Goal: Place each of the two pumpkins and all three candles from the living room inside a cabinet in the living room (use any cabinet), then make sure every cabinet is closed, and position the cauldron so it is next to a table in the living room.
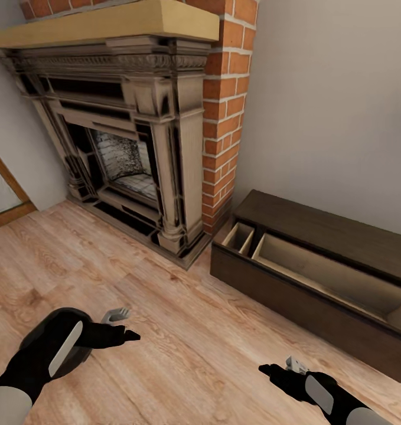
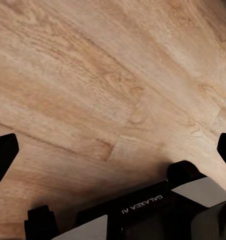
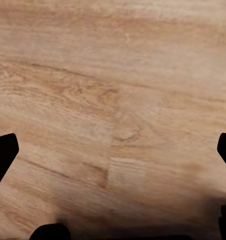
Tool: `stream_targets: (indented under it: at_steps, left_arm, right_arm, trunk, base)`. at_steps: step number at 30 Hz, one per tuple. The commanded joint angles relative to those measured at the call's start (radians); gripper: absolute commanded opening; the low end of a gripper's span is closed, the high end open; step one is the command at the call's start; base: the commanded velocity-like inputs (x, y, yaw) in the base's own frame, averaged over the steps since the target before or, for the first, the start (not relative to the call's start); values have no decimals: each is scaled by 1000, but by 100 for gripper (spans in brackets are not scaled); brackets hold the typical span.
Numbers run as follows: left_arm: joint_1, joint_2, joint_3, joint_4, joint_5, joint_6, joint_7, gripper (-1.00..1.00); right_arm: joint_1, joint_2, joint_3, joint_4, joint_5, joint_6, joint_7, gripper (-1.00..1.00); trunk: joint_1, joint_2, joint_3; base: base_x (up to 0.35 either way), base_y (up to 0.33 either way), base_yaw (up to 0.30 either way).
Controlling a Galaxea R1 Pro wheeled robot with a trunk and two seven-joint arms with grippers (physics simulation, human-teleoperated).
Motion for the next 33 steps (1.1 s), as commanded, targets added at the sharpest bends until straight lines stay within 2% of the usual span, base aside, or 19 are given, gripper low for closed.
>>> stream_targets:
  at_steps: [1,8,11,19,22,27,33]
  left_arm:
    - [-1,1,-2,0,-4,2,-5,100]
    - [-1,4,0,-1,-4,2,-5,100]
    - [-1,4,23,-2,-6,2,-5,100]
    - [-1,6,50,-2,-11,1,0,100]
    - [-1,5,65,-2,-11,1,52,100]
    - [-1,-2,112,-2,-11,1,166,100]
    - [-1,-4,122,-2,-11,-1,235,100]
  right_arm:
    - [0,-1,3,-1,-3,3,1,100]
    - [0,-1,3,-1,-1,-19,1,100]
    - [0,-1,3,-1,4,-23,1,100]
    - [0,-1,3,-1,10,-24,1,100]
    - [0,-1,3,-1,11,-24,1,100]
    - [0,-1,4,-1,11,-25,0,100]
    - [0,0,4,0,11,-25,-3,100]
  trunk:
    - [0,0,-1]
    - [0,0,-5]
    - [0,0,-7]
    - [0,0,-11]
    - [0,0,-13]
    - [0,0,-15]
    - [0,0,-19]
  base:
    - [0,0,282]
    - [0,0,282]
    - [0,0,282]
    - [0,0,282]
    - [0,0,282]
    - [0,0,282]
    - [0,0,282]
